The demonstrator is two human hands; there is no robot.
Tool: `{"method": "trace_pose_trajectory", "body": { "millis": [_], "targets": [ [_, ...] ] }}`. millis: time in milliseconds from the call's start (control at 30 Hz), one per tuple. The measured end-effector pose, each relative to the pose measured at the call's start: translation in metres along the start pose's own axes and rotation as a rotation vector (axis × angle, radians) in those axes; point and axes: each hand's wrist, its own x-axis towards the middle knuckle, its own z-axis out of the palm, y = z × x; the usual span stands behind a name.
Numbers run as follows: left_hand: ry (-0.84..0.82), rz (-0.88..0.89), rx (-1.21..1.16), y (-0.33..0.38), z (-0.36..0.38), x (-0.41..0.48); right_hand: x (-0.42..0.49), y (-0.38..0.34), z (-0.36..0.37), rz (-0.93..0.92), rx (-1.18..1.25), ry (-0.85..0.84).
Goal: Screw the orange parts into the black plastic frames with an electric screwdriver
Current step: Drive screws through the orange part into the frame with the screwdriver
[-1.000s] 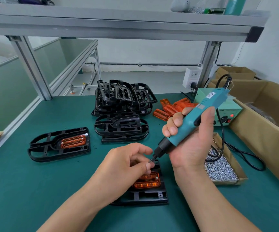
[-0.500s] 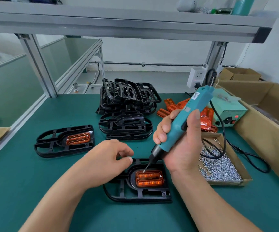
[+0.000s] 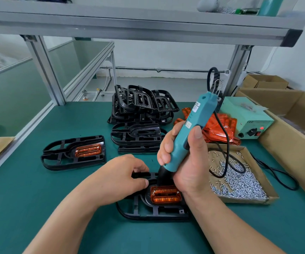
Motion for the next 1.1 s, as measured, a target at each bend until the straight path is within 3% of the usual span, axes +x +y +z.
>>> {"method": "trace_pose_trajectory", "body": {
  "millis": [400, 1100],
  "targets": [
    [-0.018, 0.050, -0.069, 0.006, -0.002, -0.001, -0.005, 0.005, 0.021, -0.005, -0.276, -0.255],
    [-0.047, -0.009, -0.117, 0.017, -0.006, -0.003, 0.000, 0.012, 0.015, 0.043, -0.195, -0.281]
  ]
}}
